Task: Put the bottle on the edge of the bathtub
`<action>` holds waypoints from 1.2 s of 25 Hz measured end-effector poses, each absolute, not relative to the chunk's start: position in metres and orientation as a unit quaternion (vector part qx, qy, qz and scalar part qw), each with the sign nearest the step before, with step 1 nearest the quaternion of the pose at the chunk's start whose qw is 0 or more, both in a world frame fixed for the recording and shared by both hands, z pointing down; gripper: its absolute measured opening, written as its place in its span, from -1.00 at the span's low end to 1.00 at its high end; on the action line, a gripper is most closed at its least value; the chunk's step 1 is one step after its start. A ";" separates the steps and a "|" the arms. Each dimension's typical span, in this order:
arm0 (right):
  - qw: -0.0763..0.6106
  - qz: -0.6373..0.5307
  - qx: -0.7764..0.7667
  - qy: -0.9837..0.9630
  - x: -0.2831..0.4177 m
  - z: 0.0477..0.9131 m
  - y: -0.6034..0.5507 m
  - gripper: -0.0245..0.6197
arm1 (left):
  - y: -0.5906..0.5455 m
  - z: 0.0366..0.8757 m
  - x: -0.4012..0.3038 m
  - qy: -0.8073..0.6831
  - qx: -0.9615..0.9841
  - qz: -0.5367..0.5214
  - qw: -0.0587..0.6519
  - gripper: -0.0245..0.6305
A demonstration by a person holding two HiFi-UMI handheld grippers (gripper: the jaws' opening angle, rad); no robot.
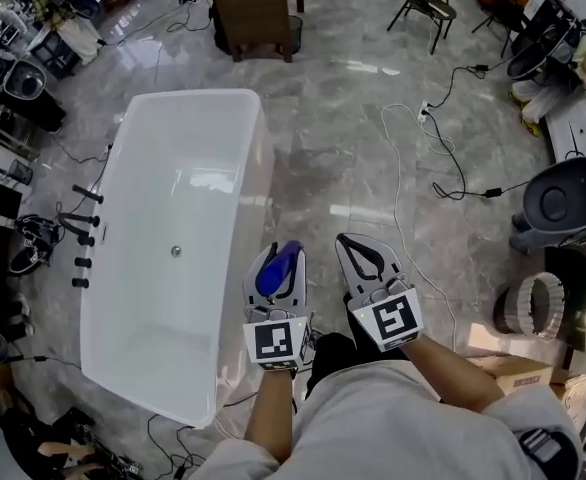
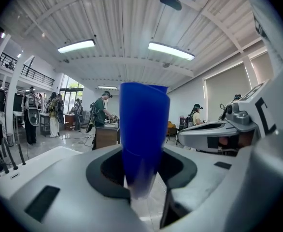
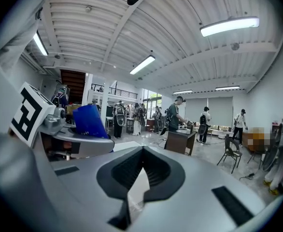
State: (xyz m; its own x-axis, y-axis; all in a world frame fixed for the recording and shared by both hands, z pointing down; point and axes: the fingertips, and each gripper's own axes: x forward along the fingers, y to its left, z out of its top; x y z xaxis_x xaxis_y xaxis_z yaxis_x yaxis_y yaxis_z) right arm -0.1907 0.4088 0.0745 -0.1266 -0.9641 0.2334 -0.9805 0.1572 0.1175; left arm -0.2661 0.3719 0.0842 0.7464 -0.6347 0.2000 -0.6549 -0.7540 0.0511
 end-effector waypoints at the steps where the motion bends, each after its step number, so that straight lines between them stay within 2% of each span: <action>1: 0.129 0.029 0.647 -0.751 -0.185 0.076 0.401 -0.90 | 0.367 0.085 -0.261 -0.347 0.932 0.084 0.058 -0.42; 7: 0.097 0.030 0.624 -0.775 -0.147 0.068 0.330 -0.90 | 0.312 0.083 -0.225 -0.376 0.921 0.091 0.047 -0.42; 17: 0.099 0.051 0.600 -0.792 -0.046 0.095 0.219 -0.90 | 0.206 0.095 -0.132 -0.388 0.913 0.108 0.057 -0.42; 22: 0.099 0.051 0.608 -0.786 0.007 0.104 0.195 -0.90 | 0.176 0.108 -0.087 -0.387 0.913 0.118 0.061 -0.42; 30: 0.100 0.023 0.607 -0.788 0.045 0.091 0.170 -0.90 | 0.139 0.106 -0.053 -0.388 0.911 0.129 0.058 -0.42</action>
